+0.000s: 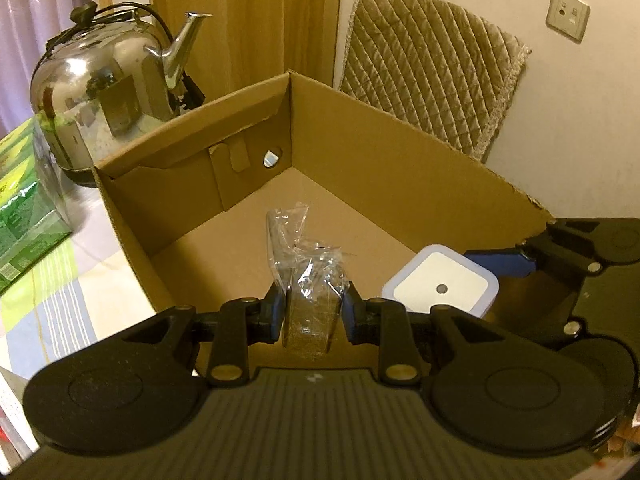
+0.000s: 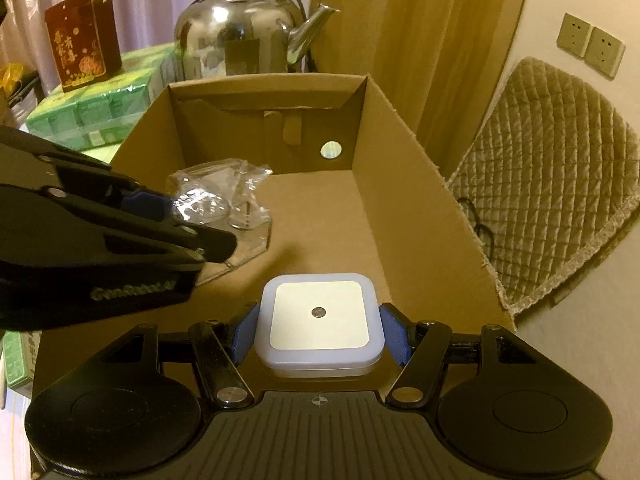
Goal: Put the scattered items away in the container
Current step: 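Open the left tool to drop the clear bag while the right tool releases the night light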
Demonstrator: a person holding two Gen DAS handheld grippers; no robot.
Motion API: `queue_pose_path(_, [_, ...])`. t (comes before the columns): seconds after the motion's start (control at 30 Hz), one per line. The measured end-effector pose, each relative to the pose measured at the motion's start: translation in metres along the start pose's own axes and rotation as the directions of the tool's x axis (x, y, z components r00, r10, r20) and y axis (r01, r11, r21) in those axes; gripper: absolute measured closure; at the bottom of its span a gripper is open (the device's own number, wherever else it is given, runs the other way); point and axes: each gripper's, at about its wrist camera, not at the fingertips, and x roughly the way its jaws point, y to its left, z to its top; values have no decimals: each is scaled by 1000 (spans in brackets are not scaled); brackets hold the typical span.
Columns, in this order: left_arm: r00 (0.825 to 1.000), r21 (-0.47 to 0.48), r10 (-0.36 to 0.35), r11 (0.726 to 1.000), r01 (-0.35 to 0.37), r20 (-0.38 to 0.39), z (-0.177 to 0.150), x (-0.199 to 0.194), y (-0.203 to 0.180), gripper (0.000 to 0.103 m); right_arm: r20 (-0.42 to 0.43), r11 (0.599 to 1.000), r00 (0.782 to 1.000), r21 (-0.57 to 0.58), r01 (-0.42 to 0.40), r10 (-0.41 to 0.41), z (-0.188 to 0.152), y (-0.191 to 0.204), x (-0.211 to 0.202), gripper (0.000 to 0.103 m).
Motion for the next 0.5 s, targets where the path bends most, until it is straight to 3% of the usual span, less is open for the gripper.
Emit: queue_pose_path(0.5, [1000,-3,12,1000,-12,9,2,-5,0,78,-18,1000,1000,-8,-9,9,0,-1,2,41])
